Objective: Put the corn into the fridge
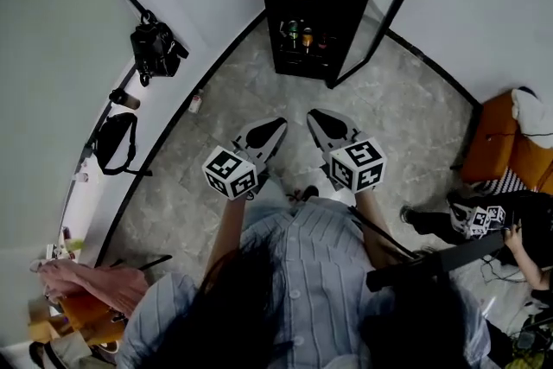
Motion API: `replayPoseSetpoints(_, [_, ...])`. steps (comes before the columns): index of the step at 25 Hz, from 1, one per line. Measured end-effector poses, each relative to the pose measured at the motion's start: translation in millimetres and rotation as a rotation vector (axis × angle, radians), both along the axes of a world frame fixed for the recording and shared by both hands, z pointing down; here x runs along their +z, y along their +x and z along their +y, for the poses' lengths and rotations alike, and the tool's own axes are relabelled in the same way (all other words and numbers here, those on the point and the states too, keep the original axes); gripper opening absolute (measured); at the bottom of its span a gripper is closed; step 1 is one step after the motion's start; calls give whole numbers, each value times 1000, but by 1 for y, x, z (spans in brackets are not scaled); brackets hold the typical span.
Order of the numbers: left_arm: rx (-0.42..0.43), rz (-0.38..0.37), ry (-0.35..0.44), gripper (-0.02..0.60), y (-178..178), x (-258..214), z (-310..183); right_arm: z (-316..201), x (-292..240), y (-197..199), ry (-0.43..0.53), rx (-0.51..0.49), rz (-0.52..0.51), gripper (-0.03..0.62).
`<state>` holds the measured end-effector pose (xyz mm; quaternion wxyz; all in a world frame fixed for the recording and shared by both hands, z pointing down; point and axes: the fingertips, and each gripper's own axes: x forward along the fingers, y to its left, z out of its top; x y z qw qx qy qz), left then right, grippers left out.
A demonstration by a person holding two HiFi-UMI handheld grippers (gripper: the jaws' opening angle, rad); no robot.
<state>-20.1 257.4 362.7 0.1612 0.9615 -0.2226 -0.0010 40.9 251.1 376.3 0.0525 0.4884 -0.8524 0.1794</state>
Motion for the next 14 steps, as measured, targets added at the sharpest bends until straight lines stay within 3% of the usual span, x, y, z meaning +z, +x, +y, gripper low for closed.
replayPoseSetpoints(14, [47,-13,16,9,28,-1,30,21,-5,19,19,11,-2,37])
